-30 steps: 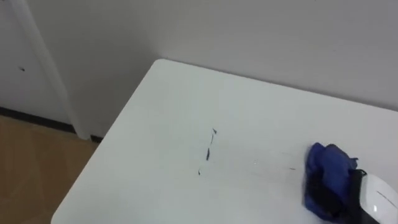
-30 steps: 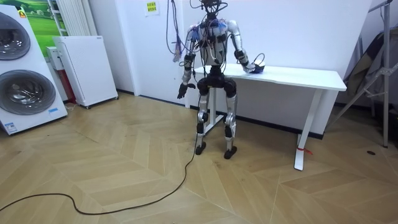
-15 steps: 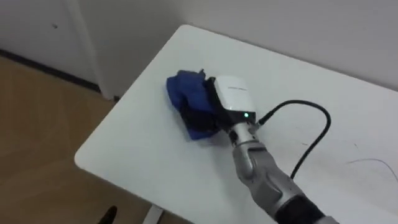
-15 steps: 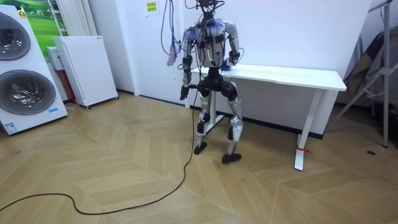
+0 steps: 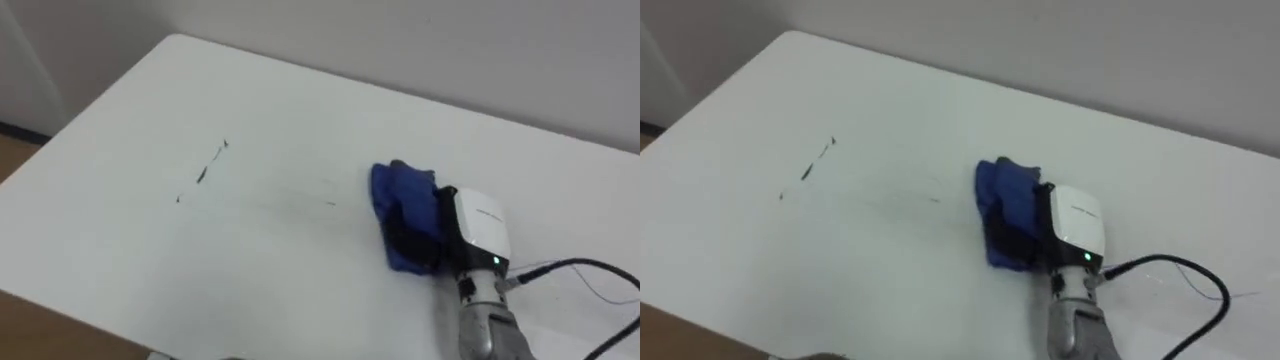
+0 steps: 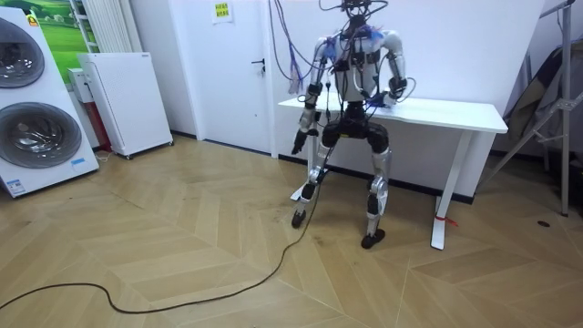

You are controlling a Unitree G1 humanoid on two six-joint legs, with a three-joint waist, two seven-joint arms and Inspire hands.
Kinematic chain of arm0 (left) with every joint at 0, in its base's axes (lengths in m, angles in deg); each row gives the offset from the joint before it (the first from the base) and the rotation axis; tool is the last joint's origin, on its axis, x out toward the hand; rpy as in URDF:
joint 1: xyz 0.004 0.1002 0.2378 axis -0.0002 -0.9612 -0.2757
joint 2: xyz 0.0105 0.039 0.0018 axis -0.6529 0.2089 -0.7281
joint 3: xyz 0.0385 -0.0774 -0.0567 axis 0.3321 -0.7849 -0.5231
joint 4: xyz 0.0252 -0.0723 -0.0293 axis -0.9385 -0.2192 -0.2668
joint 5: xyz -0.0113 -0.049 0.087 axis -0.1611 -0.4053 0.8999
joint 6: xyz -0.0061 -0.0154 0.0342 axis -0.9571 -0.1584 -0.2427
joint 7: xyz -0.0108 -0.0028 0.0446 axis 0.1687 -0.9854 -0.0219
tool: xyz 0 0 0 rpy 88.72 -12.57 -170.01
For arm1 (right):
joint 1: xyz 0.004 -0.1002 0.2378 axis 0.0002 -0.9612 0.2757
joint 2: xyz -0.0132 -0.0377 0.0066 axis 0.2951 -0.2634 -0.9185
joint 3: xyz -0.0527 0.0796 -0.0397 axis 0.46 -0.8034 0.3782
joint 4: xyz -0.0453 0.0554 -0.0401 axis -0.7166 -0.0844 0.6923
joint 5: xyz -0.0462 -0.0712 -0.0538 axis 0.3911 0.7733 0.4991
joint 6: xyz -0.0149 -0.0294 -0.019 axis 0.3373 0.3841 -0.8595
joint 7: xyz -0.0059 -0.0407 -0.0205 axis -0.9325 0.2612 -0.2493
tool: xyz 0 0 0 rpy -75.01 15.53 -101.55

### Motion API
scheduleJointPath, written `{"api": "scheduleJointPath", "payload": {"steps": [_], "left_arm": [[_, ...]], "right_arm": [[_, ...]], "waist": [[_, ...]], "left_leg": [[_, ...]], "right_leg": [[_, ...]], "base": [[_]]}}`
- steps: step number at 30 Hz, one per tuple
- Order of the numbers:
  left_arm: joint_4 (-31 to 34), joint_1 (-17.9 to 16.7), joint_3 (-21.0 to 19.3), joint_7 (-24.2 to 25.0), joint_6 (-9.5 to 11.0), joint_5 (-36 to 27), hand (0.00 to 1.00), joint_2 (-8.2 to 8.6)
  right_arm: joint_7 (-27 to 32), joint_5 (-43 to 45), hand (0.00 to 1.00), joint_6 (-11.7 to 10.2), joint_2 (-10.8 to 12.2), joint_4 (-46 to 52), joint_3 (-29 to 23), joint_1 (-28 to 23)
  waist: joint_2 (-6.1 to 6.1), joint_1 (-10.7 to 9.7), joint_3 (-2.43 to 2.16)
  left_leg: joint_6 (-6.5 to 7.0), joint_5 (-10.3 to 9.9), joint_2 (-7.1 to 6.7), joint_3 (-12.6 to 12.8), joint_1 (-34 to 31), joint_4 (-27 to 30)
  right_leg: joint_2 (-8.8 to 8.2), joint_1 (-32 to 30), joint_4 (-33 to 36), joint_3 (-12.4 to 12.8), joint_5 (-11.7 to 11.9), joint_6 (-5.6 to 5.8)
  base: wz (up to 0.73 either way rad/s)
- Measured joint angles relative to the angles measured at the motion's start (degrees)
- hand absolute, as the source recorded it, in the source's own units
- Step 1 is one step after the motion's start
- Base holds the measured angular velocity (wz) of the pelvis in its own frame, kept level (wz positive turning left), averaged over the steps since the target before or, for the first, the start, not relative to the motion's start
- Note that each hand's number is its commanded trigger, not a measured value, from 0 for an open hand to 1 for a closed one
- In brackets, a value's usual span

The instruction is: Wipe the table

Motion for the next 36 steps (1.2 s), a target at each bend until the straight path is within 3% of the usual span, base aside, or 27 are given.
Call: {"api": "scheduleJointPath", "payload": {"steps": [2,3,4,5,7,9,11,12,13,14,16,17,18,19,21,23,24,26,29,31,33,36], "left_arm": [[-0.71,-0.03,0.38,0.00,-0.17,0.25,0.00,0.04],[-0.68,-0.23,0.32,-0.02,-0.54,-0.10,0.00,-0.06],[-0.61,-0.65,0.31,-0.04,-1.01,-0.30,0.00,-0.10],[-0.55,-0.82,0.32,-0.05,-1.30,-0.92,0.00,-0.07],[1.81,-2.20,0.36,0.01,-2.87,-1.75,0.00,0.00],[2.95,-3.49,0.12,0.02,-3.84,-1.84,0.00,-0.07],[3.52,-5.23,-0.27,0.02,-4.54,-1.89,0.00,-0.08],[4.17,-6.67,-0.82,0.02,-4.66,-2.05,0.00,-0.09],[4.59,-7.27,-1.78,0.08,-4.65,-1.77,0.00,-0.05],[4.88,-7.24,-2.41,0.08,-4.57,-1.36,0.00,-0.06],[4.96,-6.22,-6.78,0.02,-3.66,2.61,0.00,-0.19],[5.09,-6.07,-7.68,-0.07,-3.58,3.08,0.00,-0.45],[5.18,-6.00,-8.49,-0.16,-3.50,2.97,0.00,-1.33],[5.52,-5.55,-8.51,-0.19,-3.19,2.96,0.00,-2.30],[5.53,-4.64,-8.32,-0.20,-2.66,2.97,0.00,-2.96],[5.49,-4.22,-7.14,-0.22,-2.30,3.02,0.00,-2.47],[5.37,-4.27,-5.66,-0.27,-2.38,2.91,0.00,-2.33],[5.31,-4.99,-3.77,-0.60,-2.56,2.43,0.00,-2.33],[4.61,-5.32,-2.36,-1.40,-3.47,2.40,0.00,-1.54],[4.55,-5.44,0.19,-1.42,-4.18,2.36,0.00,-0.67],[4.54,-5.01,1.68,-1.29,-4.25,2.36,0.00,-0.16],[5.80,-5.25,3.17,-0.91,-4.57,2.32,0.00,0.25]], "right_arm": [[-2.95,0.40,1.00,2.30,0.43,1.42,1.88,1.93],[-4.88,0.25,1.00,3.32,0.34,1.84,3.47,4.03],[-7.03,0.52,1.00,3.81,-0.15,2.84,4.76,5.55],[-7.78,0.63,1.00,3.96,-0.18,3.42,5.10,6.14],[-9.36,1.28,1.00,3.89,-0.05,3.50,5.11,8.08],[-9.18,1.73,1.00,3.57,-0.43,3.33,4.20,6.95],[-6.24,2.34,1.00,0.96,-1.23,2.89,3.20,4.07],[-3.13,2.71,1.00,-0.86,-2.12,2.15,2.67,2.02],[0.09,2.75,1.00,-3.03,-3.08,2.01,0.16,-1.49],[1.84,2.72,1.00,-3.95,-3.41,1.99,-1.90,-3.51],[8.38,1.83,1.00,-5.77,-4.58,1.87,-9.99,-11.88],[9.83,0.98,1.00,-5.93,-4.62,1.47,-11.52,-13.53],[11.86,-1.28,1.00,-6.04,-4.61,0.35,-13.95,-16.40],[13.13,-2.70,1.00,-6.05,-4.64,-0.94,-15.79,-18.22],[13.41,-4.35,1.00,-6.04,-4.64,-3.38,-17.45,-18.55],[13.05,-4.49,1.00,-5.30,-4.61,-3.99,-18.09,-18.07],[12.88,-4.56,1.00,-4.04,-4.63,-3.99,-17.59,-16.93],[11.55,-4.62,1.00,-1.56,-4.63,-2.75,-16.25,-14.71],[7.79,-3.99,1.00,3.24,-3.64,0.04,-12.11,-11.87],[3.19,-1.40,1.00,6.10,-2.87,3.04,-5.91,-8.28],[-0.50,0.51,1.00,6.46,-2.17,3.70,-0.62,-4.20],[-6.12,3.18,1.00,5.58,-0.12,5.20,5.09,0.13]], "waist": [[0.09,2.02,0.06],[0.59,2.87,0.46],[0.98,3.10,0.49],[0.84,3.18,0.34],[1.58,3.90,0.70],[2.56,3.88,0.57],[3.47,2.30,0.29],[3.44,-0.34,0.25],[2.91,-2.94,0.34],[2.56,-3.85,0.45],[1.26,-6.35,-0.34],[1.11,-6.78,-0.49],[0.11,-7.79,-0.96],[-0.33,-8.42,-1.21],[-1.40,-8.67,-1.23],[-1.27,-8.34,-1.27],[-0.69,-7.23,-1.33],[0.25,-6.02,-1.03],[0.95,-3.34,-0.91],[1.27,-1.28,-0.57],[1.36,-0.37,0.09],[1.31,1.52,0.13]], "left_leg": [[0.10,-0.76,-0.40,0.77,-0.08,1.11],[0.06,-2.90,-1.33,0.70,-0.36,2.55],[0.24,-5.65,-3.50,0.54,-0.68,2.84],[0.44,-6.99,-5.02,0.49,-0.72,2.77],[1.81,-9.94,-10.61,0.86,-0.27,1.31],[2.51,-9.81,-12.08,0.80,0.65,-0.71],[2.67,-9.69,-12.38,0.71,1.00,-1.28],[3.39,-9.10,-13.14,0.59,1.61,-2.15],[3.89,-8.63,-14.18,0.35,2.59,-3.36],[4.08,-8.52,-14.65,0.36,3.03,-3.77],[4.62,-8.28,-16.27,0.22,3.97,-4.43],[4.67,-8.30,-16.57,0.11,4.12,-4.42],[4.87,-8.36,-17.16,-0.19,4.78,-4.43],[5.82,-8.92,-17.37,-0.33,5.70,-4.41],[6.52,-9.67,-17.50,-0.32,5.99,-4.06],[7.00,-10.01,-17.55,-0.34,5.91,-3.87],[7.23,-10.41,-17.55,-0.78,6.05,-3.89],[7.58,-10.97,-17.59,-2.69,6.24,-4.00],[7.82,-11.44,-17.66,-5.36,6.83,-4.13],[7.75,-11.46,-17.60,-6.43,6.81,-4.14],[7.39,-11.58,-17.61,-8.04,6.62,-4.15],[7.37,-11.07,-17.64,-10.27,5.30,-4.17]], "right_leg": [[1.23,-0.95,-0.21,1.44,0.19,-1.14],[2.06,-1.27,-0.42,2.30,0.43,-1.79],[2.40,-1.88,-0.65,2.94,0.59,-2.17],[2.44,-2.26,-0.77,3.36,0.74,-2.38],[2.38,-3.44,-1.49,5.03,1.48,-2.59],[2.53,-3.33,-2.77,5.72,2.10,-2.49],[2.48,-2.67,-3.37,5.82,2.49,-2.20],[1.99,-1.53,-4.20,5.74,2.60,-1.80],[1.53,0.12,-5.32,6.26,2.53,-1.15],[1.26,0.74,-5.95,6.76,2.47,-0.82],[0.60,3.29,-8.21,9.07,2.75,0.61],[0.39,3.89,-8.61,9.07,2.93,0.90],[0.11,5.64,-9.89,9.08,3.24,1.42],[0.13,7.36,-10.90,9.03,3.49,1.78],[0.13,8.05,-11.35,9.34,3.88,2.11],[0.62,7.99,-11.90,9.90,4.91,2.01],[1.38,7.86,-12.12,10.14,5.45,1.50],[2.20,7.45,-12.31,10.07,6.45,1.01],[3.26,6.57,-12.34,10.56,7.49,0.12],[4.11,5.77,-12.15,11.77,7.95,-0.52],[4.55,5.75,-12.33,11.66,8.04,-0.74],[5.00,5.47,-13.22,11.09,7.79,-1.03]], "base": [[-0.42],[-0.40],[-0.35],[-0.26],[-0.21],[-0.06],[0.09],[0.50],[0.62],[0.68],[0.41],[0.24],[0.22],[0.22],[-0.01],[-0.22],[-0.50],[-0.59],[-0.53],[-0.31],[-0.01],[0.26]]}}
